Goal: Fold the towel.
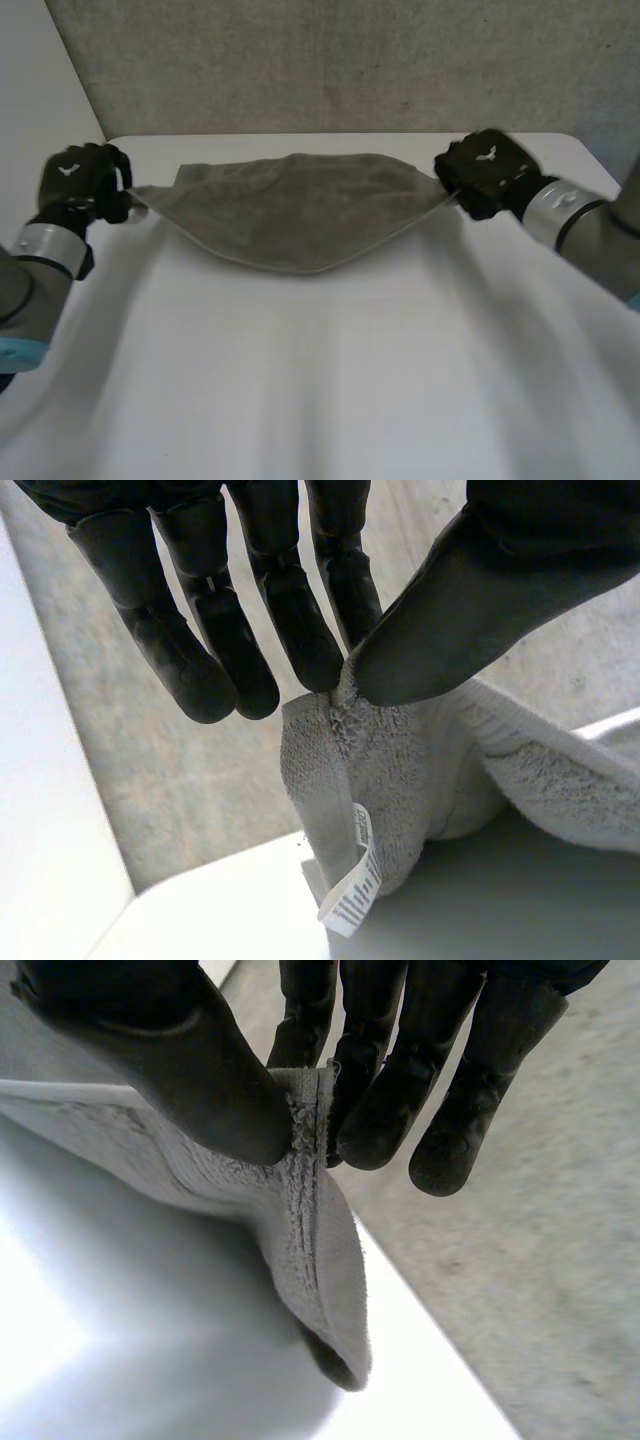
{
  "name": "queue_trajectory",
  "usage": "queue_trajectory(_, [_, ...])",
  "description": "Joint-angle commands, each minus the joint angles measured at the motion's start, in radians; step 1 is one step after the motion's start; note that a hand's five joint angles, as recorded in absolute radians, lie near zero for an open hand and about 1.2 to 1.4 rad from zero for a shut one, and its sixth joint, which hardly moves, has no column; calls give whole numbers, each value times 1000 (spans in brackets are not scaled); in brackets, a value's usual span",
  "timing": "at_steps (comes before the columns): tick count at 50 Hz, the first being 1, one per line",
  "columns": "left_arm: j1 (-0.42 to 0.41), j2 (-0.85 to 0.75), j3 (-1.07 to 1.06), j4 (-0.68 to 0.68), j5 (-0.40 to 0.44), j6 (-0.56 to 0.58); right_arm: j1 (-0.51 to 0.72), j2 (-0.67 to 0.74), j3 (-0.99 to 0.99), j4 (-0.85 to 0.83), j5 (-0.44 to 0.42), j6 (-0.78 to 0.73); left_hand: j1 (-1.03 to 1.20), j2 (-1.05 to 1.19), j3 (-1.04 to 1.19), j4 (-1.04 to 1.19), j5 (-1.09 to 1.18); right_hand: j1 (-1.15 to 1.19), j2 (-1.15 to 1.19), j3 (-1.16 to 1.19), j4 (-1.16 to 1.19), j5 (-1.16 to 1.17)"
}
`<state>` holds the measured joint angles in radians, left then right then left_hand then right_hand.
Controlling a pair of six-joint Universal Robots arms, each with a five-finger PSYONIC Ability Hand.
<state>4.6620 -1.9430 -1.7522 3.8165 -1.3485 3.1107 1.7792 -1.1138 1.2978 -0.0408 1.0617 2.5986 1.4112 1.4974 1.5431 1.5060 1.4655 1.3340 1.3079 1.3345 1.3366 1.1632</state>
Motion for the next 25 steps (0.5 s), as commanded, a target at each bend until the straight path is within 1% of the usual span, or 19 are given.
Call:
queue_trajectory(1, [40, 232, -101, -34, 49, -35, -55, -162, -28, 137, 1, 12, -15, -101, -147, -110, -244, 62, 88, 62, 60, 59])
queue_trajectory(2, [40, 287, -118, -50, 51, -55, -69, -193, -43, 174, 1, 11, -15, -101, -147, -110, -244, 62, 88, 62, 60, 59])
queue_trajectory(3, [40, 288, -118, -51, 51, -55, -69, -193, -43, 174, 1, 11, -15, -101, -147, -110, -244, 62, 88, 62, 60, 59])
queue_trajectory(4, [43, 341, -136, -70, 52, -76, -82, -219, -60, 214, 3, 11, -15, -101, -147, -110, -244, 62, 88, 62, 60, 59])
queue_trajectory(5, [43, 342, -136, -70, 52, -76, -95, -240, -77, 261, 3, 9, -15, -101, -147, -110, -244, 62, 88, 62, 60, 59])
queue_trajectory(6, [44, 392, -150, -92, 54, -104, -95, -241, -77, 262, 3, 9, -15, -101, -147, -110, -244, 62, 88, 62, 60, 59])
queue_trajectory(7, [44, 438, -162, -115, 55, -130, -109, -256, -93, 312, 0, 9, -15, -101, -147, -110, -244, 62, 88, 62, 60, 59])
queue_trajectory(8, [44, 438, -162, -115, 55, -130, -109, -256, -94, 312, 0, 9, -15, -101, -147, -110, -244, 62, 88, 62, 60, 59])
queue_trajectory(10, [53, 514, -176, -164, 58, -176, -142, -267, -130, 410, -3, 8, -15, -101, -147, -110, -244, 62, 88, 62, 60, 59])
queue_trajectory(11, [53, 515, -176, -164, 58, -176, -142, -267, -130, 411, -3, 8, -15, -101, -147, -110, -244, 62, 88, 62, 60, 59])
queue_trajectory(13, [61, 564, -184, -208, 60, -199, -165, -268, -166, 495, -6, 6, -15, -101, -147, -110, -244, 62, 88, 62, 60, 59])
queue_trajectory(18, [63, 579, -181, -235, 58, -202, -181, -267, -204, 571, -9, 0, -15, -101, -147, -110, -244, 62, 88, 62, 60, 59])
queue_trajectory(24, [69, 558, -165, -236, 60, -198, -187, -250, -210, 585, -6, -5, -15, -101, -147, -110, -244, 62, 88, 62, 60, 59])
queue_trajectory(25, [69, 538, -161, -233, 60, -196, -188, -230, -210, 585, -8, -6, -15, -101, -147, -110, -244, 62, 88, 62, 60, 59])
